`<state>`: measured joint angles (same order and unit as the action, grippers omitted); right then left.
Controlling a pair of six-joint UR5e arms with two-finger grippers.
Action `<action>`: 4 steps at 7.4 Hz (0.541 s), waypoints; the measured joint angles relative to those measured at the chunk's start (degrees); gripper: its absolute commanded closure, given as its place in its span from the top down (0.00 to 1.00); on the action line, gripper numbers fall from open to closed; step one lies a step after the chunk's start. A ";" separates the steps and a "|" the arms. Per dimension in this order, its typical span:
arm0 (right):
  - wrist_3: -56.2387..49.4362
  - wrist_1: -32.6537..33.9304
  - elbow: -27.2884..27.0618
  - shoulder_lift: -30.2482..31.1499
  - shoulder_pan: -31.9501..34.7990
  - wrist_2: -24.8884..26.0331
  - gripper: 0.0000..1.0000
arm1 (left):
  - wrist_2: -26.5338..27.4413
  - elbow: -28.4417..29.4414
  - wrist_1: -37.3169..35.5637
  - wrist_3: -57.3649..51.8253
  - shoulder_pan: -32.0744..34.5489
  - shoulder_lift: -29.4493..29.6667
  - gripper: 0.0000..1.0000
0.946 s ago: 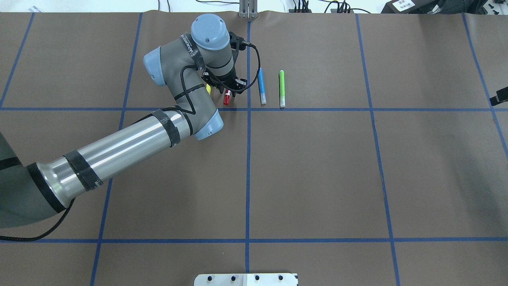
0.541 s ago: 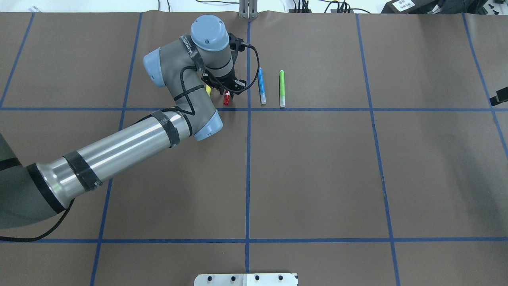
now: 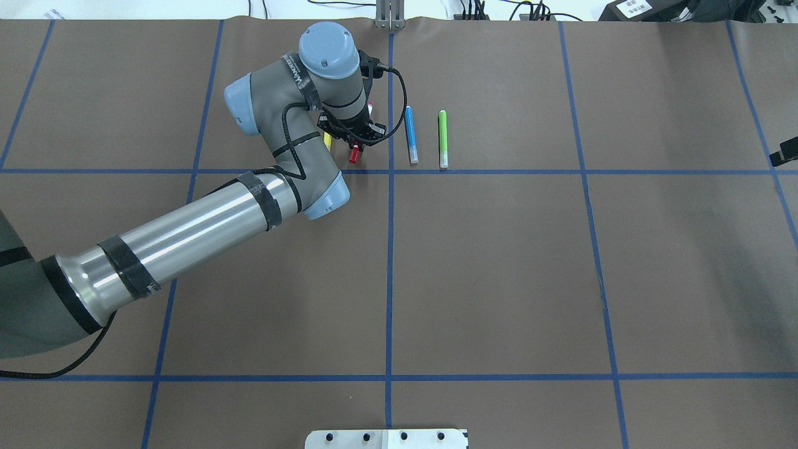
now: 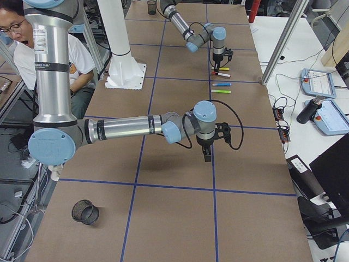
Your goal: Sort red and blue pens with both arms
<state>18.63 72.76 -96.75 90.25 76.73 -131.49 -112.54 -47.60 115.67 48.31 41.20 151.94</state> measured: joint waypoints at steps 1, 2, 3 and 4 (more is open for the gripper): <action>0.00 0.01 0.23 -0.13 -0.03 0.02 1.00 | -0.81 -1.50 -0.21 1.46 0.96 -0.35 0.00; 0.00 0.00 0.58 -0.41 -0.11 0.06 1.00 | -2.89 -4.10 -0.52 2.29 2.33 -1.99 0.00; 0.02 -0.02 0.96 -0.83 -0.23 0.08 1.00 | -6.10 -8.54 -0.75 3.51 3.69 -5.71 0.00; 0.08 -0.01 1.18 -1.31 -0.38 0.07 1.00 | -9.31 -14.18 -1.30 5.36 4.86 -10.56 0.00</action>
<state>18.71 72.75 -95.57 88.94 76.35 -131.42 -121.84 -61.77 114.37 53.67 46.05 141.38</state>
